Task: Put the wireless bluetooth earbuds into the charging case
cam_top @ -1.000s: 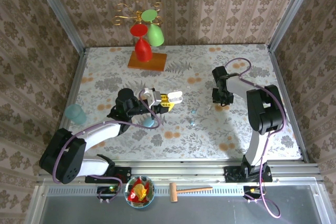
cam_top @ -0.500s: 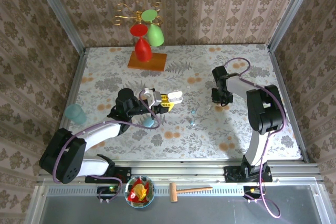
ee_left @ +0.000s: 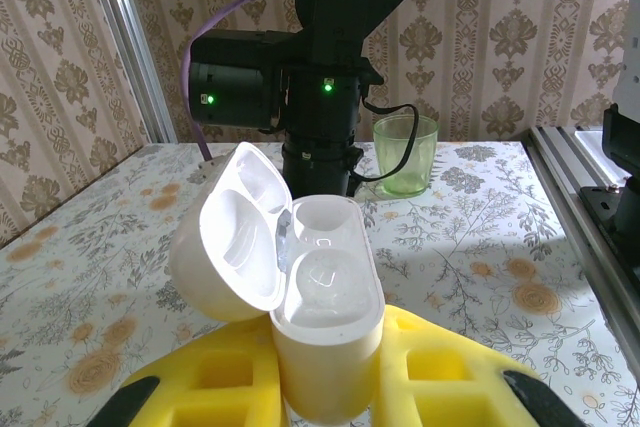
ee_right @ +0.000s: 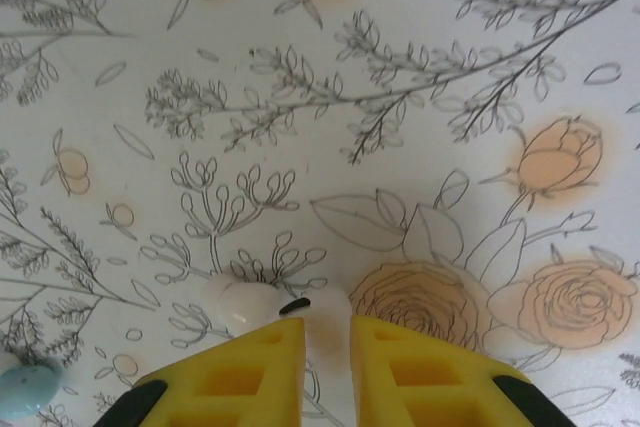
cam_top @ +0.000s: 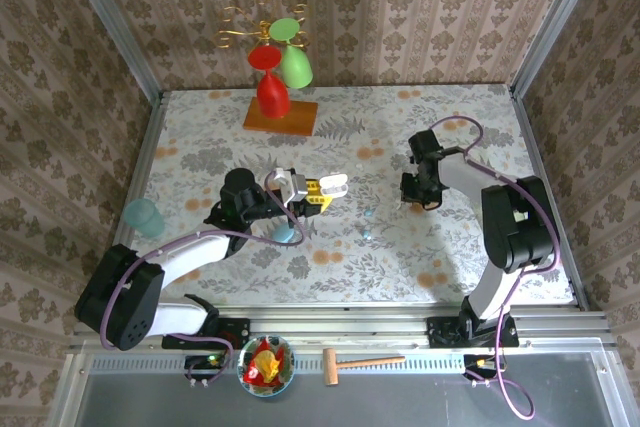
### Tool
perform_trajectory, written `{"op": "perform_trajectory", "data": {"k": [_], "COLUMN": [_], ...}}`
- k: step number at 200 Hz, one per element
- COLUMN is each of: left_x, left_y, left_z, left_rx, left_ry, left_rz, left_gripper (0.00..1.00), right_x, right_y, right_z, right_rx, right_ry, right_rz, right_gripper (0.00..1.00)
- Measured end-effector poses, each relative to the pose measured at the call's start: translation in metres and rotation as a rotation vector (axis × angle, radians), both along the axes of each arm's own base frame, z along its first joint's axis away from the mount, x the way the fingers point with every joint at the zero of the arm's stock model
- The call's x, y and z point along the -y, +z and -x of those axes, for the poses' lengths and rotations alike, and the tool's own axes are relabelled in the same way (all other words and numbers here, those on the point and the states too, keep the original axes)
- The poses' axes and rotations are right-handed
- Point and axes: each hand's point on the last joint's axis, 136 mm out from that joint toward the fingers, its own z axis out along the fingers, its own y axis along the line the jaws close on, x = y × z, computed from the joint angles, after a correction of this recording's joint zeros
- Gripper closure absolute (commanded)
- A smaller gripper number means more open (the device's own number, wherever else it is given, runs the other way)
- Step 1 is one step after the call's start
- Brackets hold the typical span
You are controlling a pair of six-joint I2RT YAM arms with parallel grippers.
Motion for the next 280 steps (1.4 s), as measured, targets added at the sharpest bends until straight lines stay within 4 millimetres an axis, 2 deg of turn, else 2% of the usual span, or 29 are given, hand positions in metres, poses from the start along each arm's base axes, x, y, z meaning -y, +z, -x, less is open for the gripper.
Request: {"op": "perform_trajectory", "data": {"k": [54, 64, 74, 120, 136, 167, 192, 219, 280], "left_x": [-0.001, -0.001, -0.001, -0.001, -0.001, -0.002, -0.002, -0.003, -0.004], "left_y": [-0.007, -0.009, -0.01, -0.011, -0.011, -0.011, -0.011, -0.011, -0.012], "left_z": [-0.001, -0.001, 0.0, -0.001, -0.001, 0.0, 0.001, 0.001, 0.002], "left_rx": [-0.014, -0.018, -0.019, -0.02, -0.02, -0.02, -0.019, -0.017, -0.018], "left_ry": [0.008, 0.009, 0.008, 0.011, 0.011, 0.011, 0.011, 0.015, 0.015], "left_rz": [-0.023, -0.029, -0.032, -0.035, -0.035, -0.036, -0.035, -0.034, -0.035], "left_gripper": [0.92, 0.92, 0.92, 0.92, 0.92, 0.92, 0.92, 0.92, 0.92], "right_x": [-0.03, -0.031, -0.03, -0.013, -0.003, 0.009, 0.009, 0.006, 0.003], "right_y": [-0.004, -0.004, -0.003, 0.028, 0.031, 0.018, -0.004, -0.016, -0.015], "right_z": [0.03, 0.033, 0.034, 0.019, 0.011, 0.002, 0.001, 0.002, 0.002], "right_rx": [-0.074, -0.084, -0.082, 0.054, 0.087, 0.076, 0.017, -0.018, -0.016], "right_ry": [0.115, 0.123, 0.121, 0.028, -0.034, -0.098, -0.098, -0.091, -0.065], "right_rz": [0.037, 0.041, 0.047, 0.056, 0.049, 0.067, 0.082, 0.074, 0.064], "right_gripper": [0.81, 0.78, 0.71, 0.68, 0.69, 0.72, 0.71, 0.68, 0.64]}}
